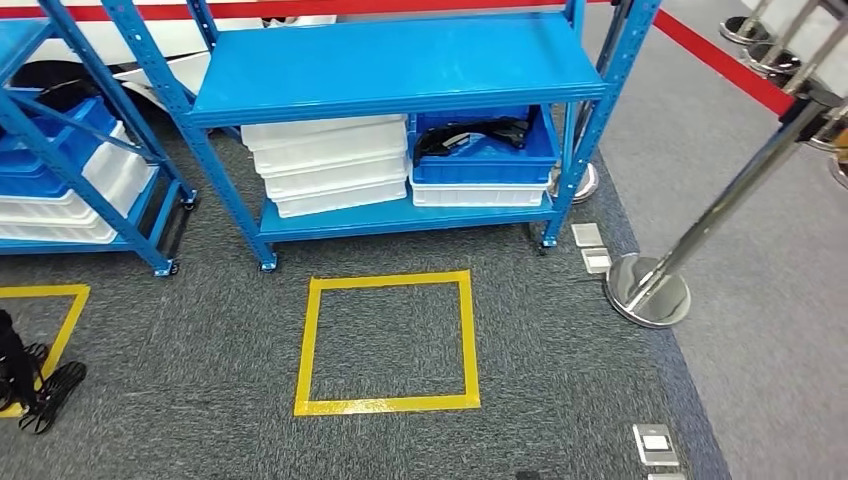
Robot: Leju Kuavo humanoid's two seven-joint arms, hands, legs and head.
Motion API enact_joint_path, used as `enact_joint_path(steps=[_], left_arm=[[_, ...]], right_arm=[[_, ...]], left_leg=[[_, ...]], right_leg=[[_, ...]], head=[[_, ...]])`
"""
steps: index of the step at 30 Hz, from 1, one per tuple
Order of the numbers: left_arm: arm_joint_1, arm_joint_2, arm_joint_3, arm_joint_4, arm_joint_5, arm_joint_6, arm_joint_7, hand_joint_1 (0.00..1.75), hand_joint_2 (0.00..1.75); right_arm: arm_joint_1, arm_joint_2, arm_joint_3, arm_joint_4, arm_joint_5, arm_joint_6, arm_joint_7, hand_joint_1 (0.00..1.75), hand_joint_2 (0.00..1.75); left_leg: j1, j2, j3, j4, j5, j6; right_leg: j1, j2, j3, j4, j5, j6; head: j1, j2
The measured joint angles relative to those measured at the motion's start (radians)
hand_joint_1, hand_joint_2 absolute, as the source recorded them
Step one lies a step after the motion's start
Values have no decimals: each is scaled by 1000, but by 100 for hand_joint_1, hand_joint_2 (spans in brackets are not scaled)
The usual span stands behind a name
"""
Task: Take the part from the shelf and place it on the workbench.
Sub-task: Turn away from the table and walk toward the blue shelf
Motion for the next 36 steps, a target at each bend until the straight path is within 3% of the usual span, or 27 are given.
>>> enact_joint_path(steps=[1, 3, 5, 6, 7, 8, 9, 11, 13, 14, 18, 22, 25, 33, 36], left_arm=[[-2, 0, 0, 0, -2, -1, 0, 0, 0], [-6, -1, 0, 0, -4, -2, 0, 0, 0], [-6, -1, 0, 0, -5, -3, 0, 0, 0], [-6, -1, 0, 0, -5, -3, 0, 0, 0], [-5, -1, 0, 0, -5, -3, 0, 0, 0], [-5, -1, 0, 0, -4, -3, 0, 0, 0], [-6, -1, 0, 0, -4, -3, 0, 0, 0], [-7, -2, 1, 0, -4, -3, 0, 0, 0], [-8, -2, 1, 0, -3, -3, 0, 0, 0], [-9, -2, 1, 0, -3, -3, 0, 0, 0], [-9, -2, 1, 0, -3, -3, 0, 0, 0], [-9, -2, 1, 0, 0, 1, 9, 0, 0], [-9, -2, 1, 0, 4, 3, 20, 0, 0], [-9, -2, 1, 0, 2, 4, 24, 0, 0], [-9, -2, 1, 0, -2, 29, 34, 0, 131]], right_arm=[[2, -1, 0, 0, 2, -1, 1, 0, 0], [4, -2, 0, 0, 12, -3, 6, 0, 0], [1, -3, 0, 0, 27, -4, 11, 0, 0], [0, -3, 0, 0, 34, -4, 11, 0, 0], [0, -4, 0, 0, 41, -3, 11, 0, 0], [2, -5, 0, 0, 46, -2, 11, 0, 0], [3, -7, 0, 0, 51, -2, 11, 0, 0], [3, -9, 0, 0, 58, -1, 12, 0, 0], [1, -9, 0, 0, 62, -2, 11, 0, 0], [0, -9, 0, 0, 64, -3, 12, 0, 0], [1, -10, 0, 0, 71, -6, 21, 0, 0], [2, -10, 0, 0, 78, -9, 39, 0, 0], [2, -10, 0, 0, 84, -9, 52, 0, 0], [2, -10, 0, 0, 84, -7, 53, 0, 0], [2, -10, 0, 0, 95, 1, 63, 0, 0]], left_leg=[[2, 13, 2, -6, 3, 5], [7, 42, 8, -19, 10, 16], [6, 71, 10, -21, 11, 22], [6, 84, 10, -20, 10, 22], [6, 94, 10, -20, 9, 22], [6, 101, 11, -19, 7, 20], [7, 106, 13, -17, 5, 17], [7, 110, 16, -11, -3, 7], [4, 112, 15, -4, -9, -4], [2, 111, 15, -1, -13, -5], [2, 109, 20, -4, -13, 12], [4, 109, 28, -16, -10, 4], [6, 109, 30, -19, -8, -9], [7, 109, 30, -20, -10, -25], [5, 109, 30, -19, -10, -25]], right_leg=[[0, -5, -4, 4, -2, 5], [4, -56, -30, 59, -40, 12], [3, -118, -87, 183, -107, 18], [1, -130, -113, 242, -130, 23], [-1, -136, -126, 274, -135, 27], [-4, -139, -119, 267, -120, 29], [-6, -141, -92, 221, -90, 31], [-7, -146, -16, 80, -32, 30], [-4, -149, 20, 7, -17, 22], [-2, -149, 21, 3, -21, 19], [-2, -147, 22, 1, -22, 13], [1, -148, 26, 1, -26, 3], [2, -148, 26, 2, -27, -1], [4, -148, 27, 3, -28, -3], [3, -148, 28, 3, -28, -3]], head=[[1, 0], [10, 0], [20, 0], [22, 0], [23, 0], [23, 0], [24, 0], [26, 0], [26, 0], [24, 0], [13, 0], [8, 0], [8, 0], [8, 0], [8, 0]])
